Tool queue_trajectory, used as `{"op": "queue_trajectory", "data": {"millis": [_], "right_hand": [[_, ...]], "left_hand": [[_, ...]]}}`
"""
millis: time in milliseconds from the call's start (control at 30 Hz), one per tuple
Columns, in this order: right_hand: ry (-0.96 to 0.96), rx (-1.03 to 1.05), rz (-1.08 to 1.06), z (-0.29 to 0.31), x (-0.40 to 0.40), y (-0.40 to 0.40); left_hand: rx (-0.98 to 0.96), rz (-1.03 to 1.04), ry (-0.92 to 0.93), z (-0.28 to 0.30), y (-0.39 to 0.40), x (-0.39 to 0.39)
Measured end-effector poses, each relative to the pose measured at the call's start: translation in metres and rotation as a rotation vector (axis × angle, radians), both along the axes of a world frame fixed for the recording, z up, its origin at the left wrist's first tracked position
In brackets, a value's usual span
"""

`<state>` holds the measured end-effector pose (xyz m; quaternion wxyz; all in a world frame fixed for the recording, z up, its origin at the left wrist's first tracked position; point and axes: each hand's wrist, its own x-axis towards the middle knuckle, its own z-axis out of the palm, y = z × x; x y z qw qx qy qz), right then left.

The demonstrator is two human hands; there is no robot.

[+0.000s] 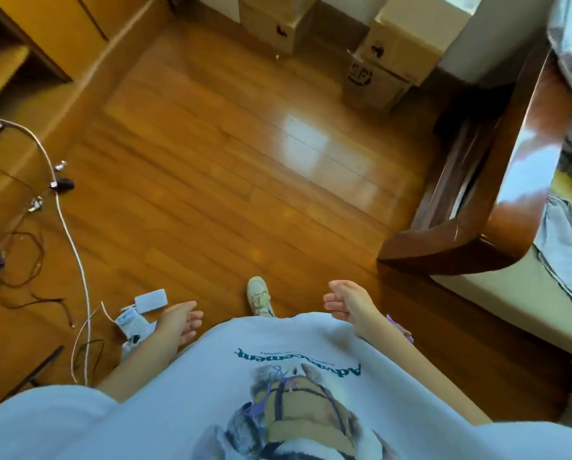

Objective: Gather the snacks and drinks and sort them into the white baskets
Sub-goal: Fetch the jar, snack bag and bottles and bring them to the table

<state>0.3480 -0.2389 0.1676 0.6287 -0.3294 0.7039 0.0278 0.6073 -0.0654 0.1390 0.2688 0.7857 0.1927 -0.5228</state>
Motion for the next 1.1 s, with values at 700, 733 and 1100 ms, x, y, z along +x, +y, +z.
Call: {"op": "queue_trajectory", "data": {"millis": [700,733,1100], "right_hand": [[0.252,0.101,-0.086,-0.034,0.192,-0.234],[0.238,0.090,-0.040,-0.030,0.216,-0.253],[-0.002,-0.085,0.506,-0.002,0.482,-0.384]], "left_hand": [[-0.211,0.029,-0.141,0.016,-0.227,0.197],[-0.214,0.073,-0.141,0.018,-0.232,0.211],[-0.085,0.562,-0.132,0.010,-0.246,0.331]]}}
